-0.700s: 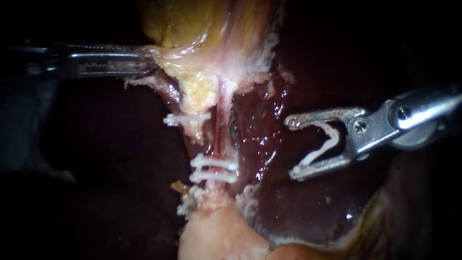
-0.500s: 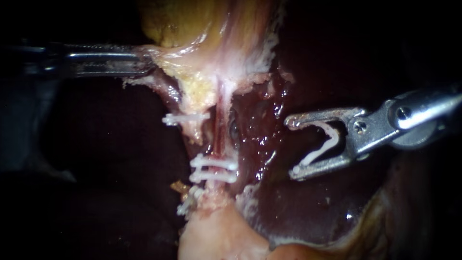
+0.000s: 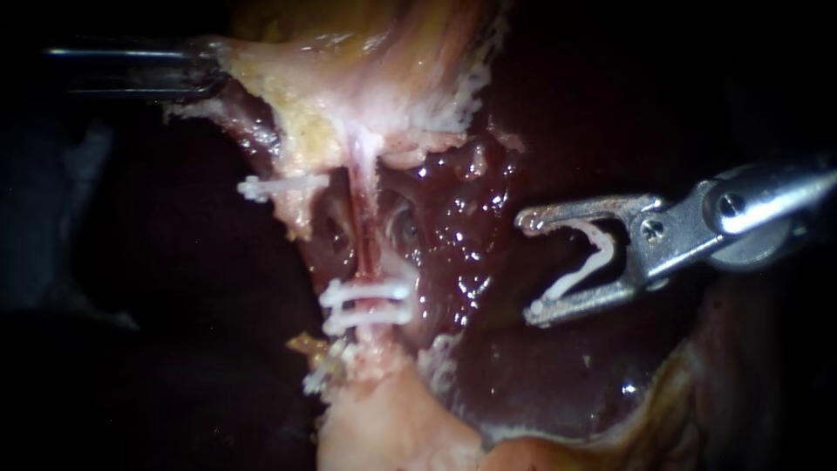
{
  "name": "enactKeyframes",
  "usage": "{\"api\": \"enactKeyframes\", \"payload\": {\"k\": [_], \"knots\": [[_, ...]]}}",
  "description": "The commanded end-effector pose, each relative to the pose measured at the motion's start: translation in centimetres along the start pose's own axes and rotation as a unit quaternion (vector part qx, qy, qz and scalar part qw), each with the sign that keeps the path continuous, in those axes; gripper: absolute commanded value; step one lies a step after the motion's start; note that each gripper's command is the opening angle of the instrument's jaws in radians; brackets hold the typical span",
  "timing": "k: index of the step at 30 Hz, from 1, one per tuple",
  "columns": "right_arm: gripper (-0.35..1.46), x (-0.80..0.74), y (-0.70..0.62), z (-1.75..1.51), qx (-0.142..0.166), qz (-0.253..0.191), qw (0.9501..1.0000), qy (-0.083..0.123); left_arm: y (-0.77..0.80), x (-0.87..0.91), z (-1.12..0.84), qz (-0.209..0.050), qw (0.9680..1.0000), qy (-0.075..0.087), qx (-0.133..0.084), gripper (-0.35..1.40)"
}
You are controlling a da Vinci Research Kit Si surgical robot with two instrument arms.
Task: Clipping third clip right tube
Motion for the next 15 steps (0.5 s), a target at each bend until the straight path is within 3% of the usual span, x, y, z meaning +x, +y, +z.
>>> {"api": "enactKeyframes", "payload": {"k": [1,9,15], "knots": [[0.5,0.02,0.01,0.02,-0.001,0.0,1.0,0.001,0.0,0.0,0.0,0.0,1.0,0.001,0.0,-0.35],[0.5,0.15,0.11,0.31,-0.008,0.094,0.9956,0.007,0.0,-0.01,0.01,0.0,1.0,0.001,0.0,-0.35],[0.49,0.23,0.27,0.61,-0.017,0.134,0.9908,0.011,0.01,-0.01,0.03,0.0,1.0,0.001,0.001,-0.35]]}}
